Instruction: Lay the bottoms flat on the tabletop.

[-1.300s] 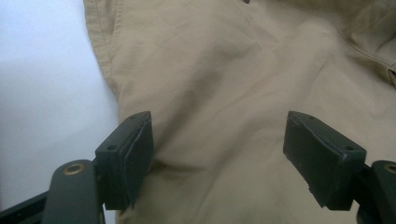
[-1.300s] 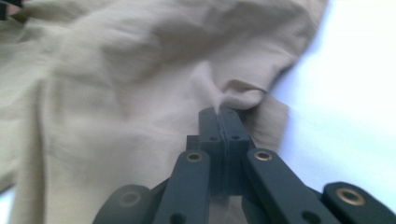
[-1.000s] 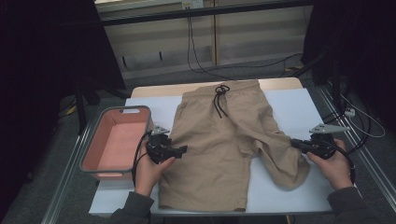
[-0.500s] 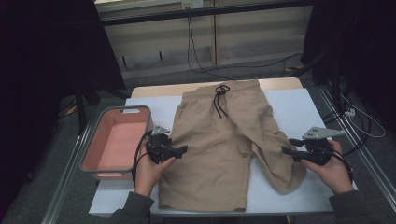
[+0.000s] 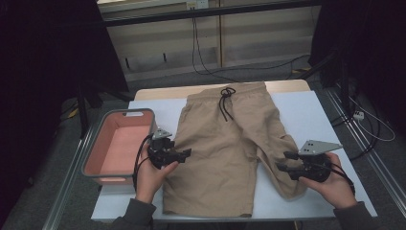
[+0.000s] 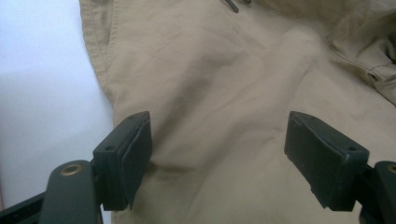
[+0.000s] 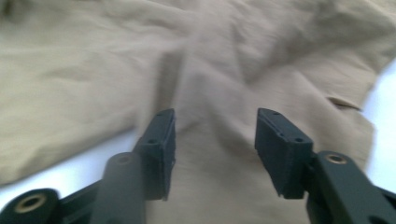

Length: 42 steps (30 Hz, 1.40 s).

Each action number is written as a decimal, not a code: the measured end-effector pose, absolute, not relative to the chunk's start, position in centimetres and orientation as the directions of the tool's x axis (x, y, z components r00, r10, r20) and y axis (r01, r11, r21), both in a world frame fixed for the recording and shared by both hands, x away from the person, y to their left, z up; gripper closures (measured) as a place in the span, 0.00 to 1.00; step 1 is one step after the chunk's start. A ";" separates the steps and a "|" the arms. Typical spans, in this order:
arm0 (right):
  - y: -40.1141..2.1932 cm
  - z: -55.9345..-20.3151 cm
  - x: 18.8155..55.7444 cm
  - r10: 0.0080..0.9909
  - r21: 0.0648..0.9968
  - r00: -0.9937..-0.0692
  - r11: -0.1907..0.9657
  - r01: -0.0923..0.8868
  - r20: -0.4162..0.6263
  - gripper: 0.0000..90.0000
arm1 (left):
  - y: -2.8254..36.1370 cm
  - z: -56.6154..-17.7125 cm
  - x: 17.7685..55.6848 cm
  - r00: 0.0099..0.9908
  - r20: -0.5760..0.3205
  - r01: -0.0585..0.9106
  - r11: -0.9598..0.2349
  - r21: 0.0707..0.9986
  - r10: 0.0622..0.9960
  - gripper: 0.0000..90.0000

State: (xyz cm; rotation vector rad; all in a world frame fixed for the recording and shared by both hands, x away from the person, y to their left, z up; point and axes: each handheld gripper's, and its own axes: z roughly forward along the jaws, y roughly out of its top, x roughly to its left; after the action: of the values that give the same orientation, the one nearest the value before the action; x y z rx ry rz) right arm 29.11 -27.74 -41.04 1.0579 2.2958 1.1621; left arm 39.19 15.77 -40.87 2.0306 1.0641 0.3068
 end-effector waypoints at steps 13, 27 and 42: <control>-25.4 -42.3 28.9 0.706 0.763 -0.708 0.458 0.457 0.000 0.70 | 15.4 -40.8 38.9 0.625 -0.145 0.578 -0.329 0.747 0.767 0.26; -27.2 -41.0 32.3 0.719 0.831 -0.683 0.297 0.469 0.129 1.00 | 15.1 -41.0 38.9 0.629 -0.144 0.578 -0.336 0.744 0.764 0.26; -31.6 -43.0 34.8 0.837 0.810 -0.532 0.222 0.542 0.127 1.00 | 15.0 -41.2 39.0 0.630 -0.140 0.581 -0.345 0.737 0.764 0.26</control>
State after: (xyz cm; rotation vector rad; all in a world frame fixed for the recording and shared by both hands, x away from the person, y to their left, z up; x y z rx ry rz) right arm 34.75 -31.56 -43.04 1.2838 2.1651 1.2199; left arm 38.96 15.02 -41.22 2.0584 1.0502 0.2926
